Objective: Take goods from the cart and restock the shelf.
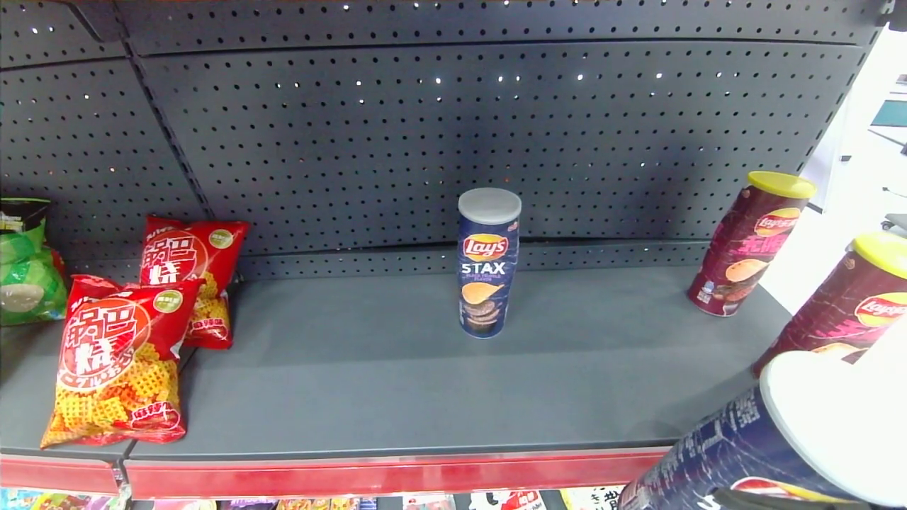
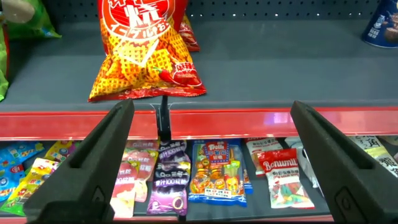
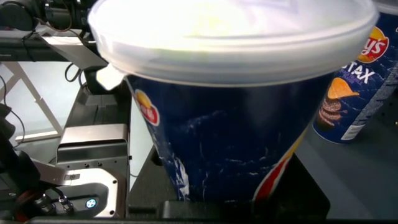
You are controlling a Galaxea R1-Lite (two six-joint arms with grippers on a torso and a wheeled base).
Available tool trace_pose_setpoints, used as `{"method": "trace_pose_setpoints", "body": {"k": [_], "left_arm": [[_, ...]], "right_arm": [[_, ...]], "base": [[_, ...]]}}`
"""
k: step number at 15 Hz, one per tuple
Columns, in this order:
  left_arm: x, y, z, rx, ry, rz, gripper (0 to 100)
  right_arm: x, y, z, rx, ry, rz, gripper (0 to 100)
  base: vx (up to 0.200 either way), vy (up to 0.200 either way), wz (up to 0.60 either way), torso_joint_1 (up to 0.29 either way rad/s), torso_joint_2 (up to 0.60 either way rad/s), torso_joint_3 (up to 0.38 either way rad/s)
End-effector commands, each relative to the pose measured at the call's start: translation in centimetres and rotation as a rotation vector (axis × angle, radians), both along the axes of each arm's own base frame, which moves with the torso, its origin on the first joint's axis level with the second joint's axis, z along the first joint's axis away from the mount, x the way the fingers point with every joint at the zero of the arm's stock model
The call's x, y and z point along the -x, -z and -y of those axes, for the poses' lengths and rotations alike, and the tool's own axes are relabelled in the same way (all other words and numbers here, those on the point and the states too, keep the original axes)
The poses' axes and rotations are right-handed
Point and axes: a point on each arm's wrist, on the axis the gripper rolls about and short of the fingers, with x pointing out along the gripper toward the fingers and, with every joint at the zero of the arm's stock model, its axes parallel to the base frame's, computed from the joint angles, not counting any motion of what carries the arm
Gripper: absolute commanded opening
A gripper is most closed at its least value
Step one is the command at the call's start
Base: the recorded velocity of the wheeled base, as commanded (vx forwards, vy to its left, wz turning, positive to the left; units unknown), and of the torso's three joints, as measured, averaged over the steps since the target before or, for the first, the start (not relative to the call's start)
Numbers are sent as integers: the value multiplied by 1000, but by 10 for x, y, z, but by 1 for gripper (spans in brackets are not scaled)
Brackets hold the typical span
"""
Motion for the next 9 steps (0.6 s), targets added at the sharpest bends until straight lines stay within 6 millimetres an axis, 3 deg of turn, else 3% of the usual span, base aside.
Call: {"method": "trace_pose_setpoints", "body": {"k": [1,9], "left_arm": [[0,0,0,1,0,1,100],[0,0,0,1,1,1,100]], "right_arm": [[-1,1,-1,2,-1,-5,0],[-2,2,-1,5,-1,-10,0]], "base": [[0,0,0,0,0,0],[0,0,0,0,0,0]]}}
